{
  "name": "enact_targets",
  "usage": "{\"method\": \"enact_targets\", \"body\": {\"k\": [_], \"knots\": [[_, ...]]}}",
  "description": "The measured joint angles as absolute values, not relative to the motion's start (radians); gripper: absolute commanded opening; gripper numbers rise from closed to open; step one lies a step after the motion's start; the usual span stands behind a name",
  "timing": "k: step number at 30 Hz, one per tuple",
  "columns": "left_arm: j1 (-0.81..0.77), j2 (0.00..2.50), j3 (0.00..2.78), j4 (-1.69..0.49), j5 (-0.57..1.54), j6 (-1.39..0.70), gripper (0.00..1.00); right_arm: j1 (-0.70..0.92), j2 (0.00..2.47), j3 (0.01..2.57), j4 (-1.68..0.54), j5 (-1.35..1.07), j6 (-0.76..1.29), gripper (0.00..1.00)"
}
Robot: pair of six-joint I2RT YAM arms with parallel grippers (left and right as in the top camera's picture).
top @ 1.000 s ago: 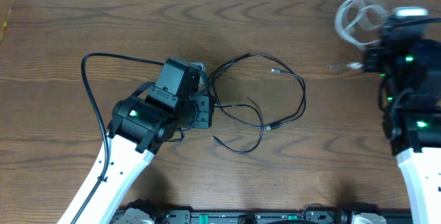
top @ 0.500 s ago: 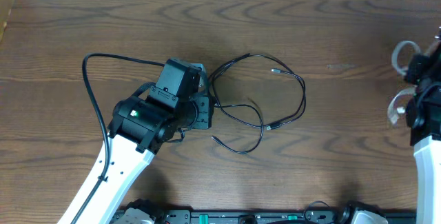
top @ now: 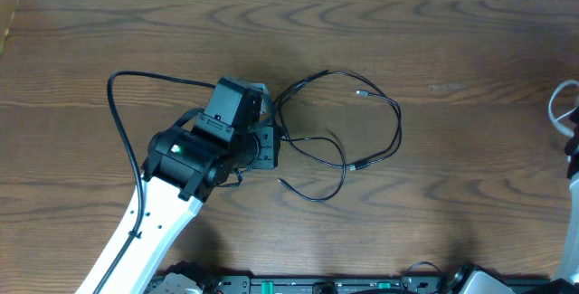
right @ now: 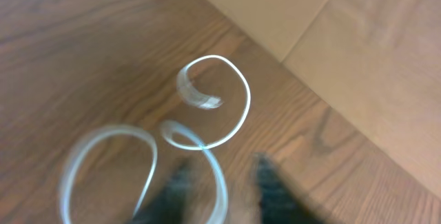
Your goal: Untangle cables
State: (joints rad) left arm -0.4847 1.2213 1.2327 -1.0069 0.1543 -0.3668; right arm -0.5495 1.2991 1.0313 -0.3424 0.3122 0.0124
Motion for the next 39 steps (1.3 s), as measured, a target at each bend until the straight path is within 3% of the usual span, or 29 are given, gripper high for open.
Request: {"method": "enact_targets", "body": {"k": [3, 7, 15, 18, 21, 31, 39], "knots": [[-0.485, 1.221, 1.233, -1.007, 0.154, -0.37, 0.47, -0.566, 1.301, 1.031, -0.338, 0.189, 0.036, 0.63], [-0.485, 1.221, 1.233, -1.007, 0.154, -0.37, 0.47, -0.562, 1.303, 1.031, -0.342, -0.051, 0.048, 0.52], [-0.485, 1.221, 1.233, -1.005, 0.154, -0.37, 0.47, -0.445, 1.303, 1.032, -0.521, -0.445, 0.06, 0.54], [-0.485, 1.222, 1.233, -1.007, 0.154, -0.37, 0.47, -0.379, 1.305, 1.031, -0.611, -0.472, 0.062, 0.55], [-0.485, 1.222, 1.233, -1.006, 0.154, -0.37, 0.49, -0.316, 1.307, 1.023, -0.633, -0.483, 0.062, 0.64], [-0.485, 1.232, 1.233, -1.007, 0.152, -0.37, 0.49, -0.07, 1.326, 0.992, -0.646, -0.49, 0.009, 0.58], [-0.464, 1.235, 1.232, -1.086, -0.017, -0.37, 0.5, 0.11, 1.443, 1.056, -0.794, -0.416, -0.031, 0.63]]}}
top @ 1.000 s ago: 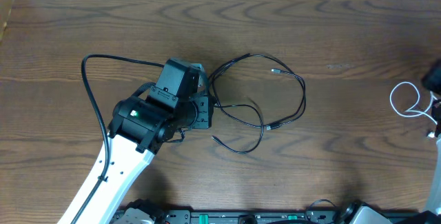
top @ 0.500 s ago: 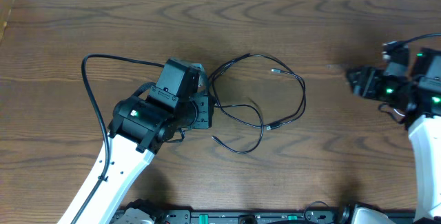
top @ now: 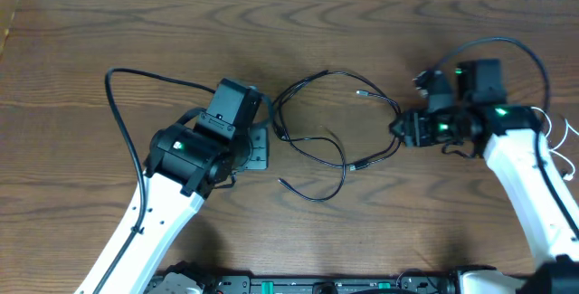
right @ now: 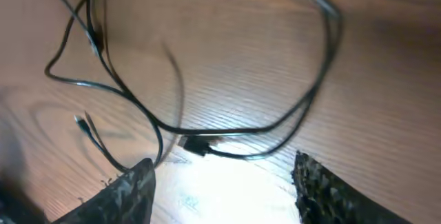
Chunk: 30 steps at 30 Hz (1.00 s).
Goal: Untangle cables
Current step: 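Return the right gripper to the black cables on the table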
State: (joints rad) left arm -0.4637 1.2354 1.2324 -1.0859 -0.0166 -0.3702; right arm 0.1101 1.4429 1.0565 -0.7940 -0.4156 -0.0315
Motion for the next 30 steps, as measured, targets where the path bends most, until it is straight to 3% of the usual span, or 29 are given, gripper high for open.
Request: {"method": "enact_targets", "body": {"k": [9, 14, 15, 16, 17, 18, 19, 25, 30], "knots": [[-0.255, 1.236, 1.232, -1.133, -0.086, -0.446, 0.56, 0.334, 1.524, 1.113, -0.58, -0.375, -0.173, 0.75], [-0.183, 1.236, 1.232, -1.151, -0.073, -0.476, 0.56, 0.457, 1.65, 1.114, -0.53, -0.369, -0.311, 0.74], [-0.179, 1.236, 1.232, -1.153, -0.072, -0.476, 0.56, 0.476, 1.684, 1.114, -0.51, -0.368, -0.33, 0.64], [-0.177, 1.236, 1.232, -1.156, -0.065, -0.476, 0.56, 0.502, 1.736, 1.114, -0.48, -0.367, -0.355, 0.47], [-0.177, 1.236, 1.232, -1.156, -0.058, -0.477, 0.56, 0.515, 1.763, 1.114, -0.456, -0.365, -0.361, 0.23], [-0.178, 1.236, 1.232, -1.158, -0.054, -0.478, 0.56, 0.523, 1.785, 1.114, -0.43, -0.366, -0.377, 0.08], [-0.178, 1.236, 1.232, -1.16, -0.05, -0.479, 0.56, 0.53, 1.806, 1.114, -0.408, -0.364, -0.381, 0.01], [-0.178, 1.237, 1.232, -1.172, -0.031, -0.48, 0.56, 0.551, 1.822, 1.115, -0.377, -0.357, -0.355, 0.01], [-0.178, 1.237, 1.232, -1.172, -0.028, -0.483, 0.56, 0.485, 1.678, 1.168, -0.383, -0.318, -0.236, 0.01]]}}
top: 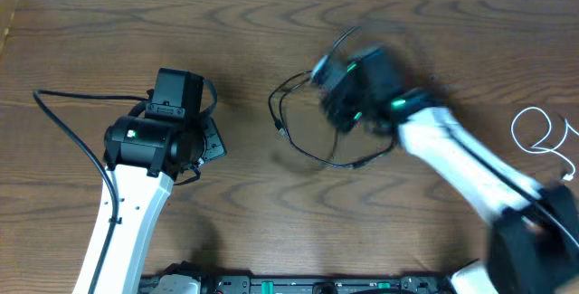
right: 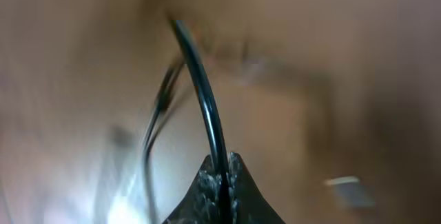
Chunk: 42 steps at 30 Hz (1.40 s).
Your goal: Untangle cables
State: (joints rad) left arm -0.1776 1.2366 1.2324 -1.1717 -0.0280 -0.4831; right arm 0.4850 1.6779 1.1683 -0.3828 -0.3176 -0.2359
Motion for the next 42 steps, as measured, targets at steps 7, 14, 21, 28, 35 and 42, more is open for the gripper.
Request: {"method": "enact_targets", "body": {"k": [7, 14, 21, 28, 35, 42], "knots": [[-0.178, 1.237, 1.232, -1.171, -0.028, -0.483, 0.56, 0.188, 1.288, 1.309, -0.243, -0.321, -0.037, 0.01], [-0.178, 1.237, 1.232, -1.171, -0.028, -0.484, 0.56, -0.033, 1.077, 1.327, -0.348, -0.239, 0.019, 0.01], [-0.178, 1.237, 1.232, -1.172, -0.028, -0.487, 0.56, -0.163, 1.164, 1.322, -0.524, -0.004, 0.046, 0.01], [-0.178, 1.237, 1.232, -1.172, -0.028, -0.493, 0.56, -0.239, 1.261, 1.317, -0.613, 0.216, 0.113, 0.01], [-0.178, 1.237, 1.232, -1.172, -0.024, -0.494, 0.56, -0.314, 1.361, 1.317, -0.638, 0.418, 0.214, 0.01], [-0.178, 1.237, 1.232, -1.172, -0.006, -0.494, 0.56, -0.442, 1.427, 1.316, -0.682, 0.496, 0.385, 0.52]]}}
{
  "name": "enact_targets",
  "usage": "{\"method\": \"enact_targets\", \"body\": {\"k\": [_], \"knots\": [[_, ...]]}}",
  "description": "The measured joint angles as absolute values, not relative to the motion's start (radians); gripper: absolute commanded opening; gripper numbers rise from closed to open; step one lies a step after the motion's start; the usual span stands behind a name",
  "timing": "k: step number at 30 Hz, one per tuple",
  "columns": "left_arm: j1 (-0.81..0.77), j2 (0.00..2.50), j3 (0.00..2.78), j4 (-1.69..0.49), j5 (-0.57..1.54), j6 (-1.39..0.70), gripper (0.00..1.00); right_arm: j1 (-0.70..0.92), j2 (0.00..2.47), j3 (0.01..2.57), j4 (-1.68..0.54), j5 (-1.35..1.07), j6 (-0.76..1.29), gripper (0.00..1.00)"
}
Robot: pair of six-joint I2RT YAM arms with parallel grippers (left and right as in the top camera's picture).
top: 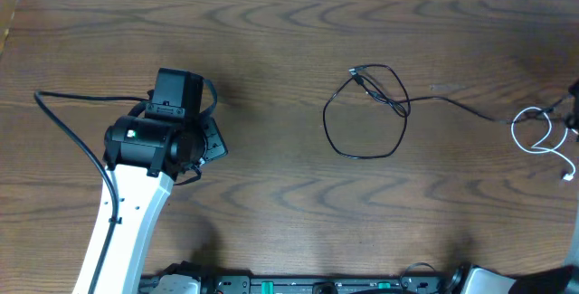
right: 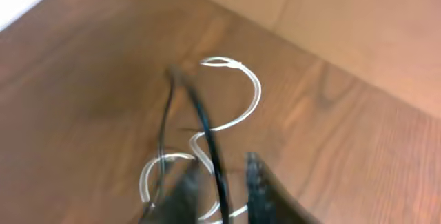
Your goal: Untangle cables
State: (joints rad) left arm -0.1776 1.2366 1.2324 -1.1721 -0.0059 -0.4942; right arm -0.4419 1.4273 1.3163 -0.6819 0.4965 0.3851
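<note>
A thin black cable (top: 362,156) lies mid-table as one loop, its tail running right toward the table's edge. Beside that end lies a coiled white cable (top: 514,131). In the right wrist view my right gripper (right: 222,186) hangs over the white cable (right: 255,93). Its jaws are parted, and the black cable (right: 207,134) passes loosely between them. Only a dark sliver of that gripper (top: 574,118) shows at the overhead view's right edge. My left gripper (top: 217,140) sits far left, fingers spread, holding nothing.
The left arm's own black lead (top: 54,118) arcs over the table at far left. A pale wall or board (right: 358,31) rises just beyond the table's right end. Bare wood lies between the left gripper and the black loop.
My right gripper was shut on the black cable over mid-table; it is now at the far right edge, jaws parted. The black cable has shifted right and opened into one loop. The left arm is unmoved.
At first my left gripper was at the tangled black cable and my right hung over the white cable. Then the right stood open at the tangle's right side. Later the left had withdrawn and the right was shut on the cable. Now the cable trails right.
</note>
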Motion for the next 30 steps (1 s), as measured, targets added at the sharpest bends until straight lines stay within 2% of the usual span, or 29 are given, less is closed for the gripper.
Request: {"method": "enact_targets", "body": {"k": [1, 3, 12, 17, 23, 26, 29, 30], "knots": [[-0.178, 1.237, 1.232, -1.171, -0.006, -0.494, 0.56, -0.46, 1.436, 1.316, -0.676, 0.485, 0.399, 0.59], [-0.178, 1.237, 1.232, -1.172, -0.005, -0.494, 0.56, -0.477, 1.454, 1.316, -0.672, 0.435, 0.419, 0.63], [-0.178, 1.237, 1.232, -1.169, -0.002, -0.494, 0.56, -0.432, 1.53, 1.316, -0.708, -0.112, 0.403, 0.58], [-0.178, 1.237, 1.232, -1.169, -0.002, -0.494, 0.56, -0.284, 1.604, 1.316, -0.753, -0.367, 0.203, 0.58], [-0.178, 1.237, 1.232, -1.169, 0.002, -0.495, 0.56, -0.072, 1.731, 1.316, -0.758, -0.47, -0.097, 0.64], [-0.178, 1.237, 1.232, -1.169, 0.002, -0.494, 0.56, 0.015, 1.803, 1.316, -0.719, -0.459, -0.18, 0.67], [-0.178, 1.237, 1.232, -1.169, 0.003, -0.495, 0.56, 0.081, 1.869, 1.316, -0.662, -0.417, -0.225, 0.66], [-0.178, 1.237, 1.232, -1.169, 0.003, -0.494, 0.56, 0.101, 1.89, 1.316, -0.641, -0.403, -0.235, 0.62]]}}
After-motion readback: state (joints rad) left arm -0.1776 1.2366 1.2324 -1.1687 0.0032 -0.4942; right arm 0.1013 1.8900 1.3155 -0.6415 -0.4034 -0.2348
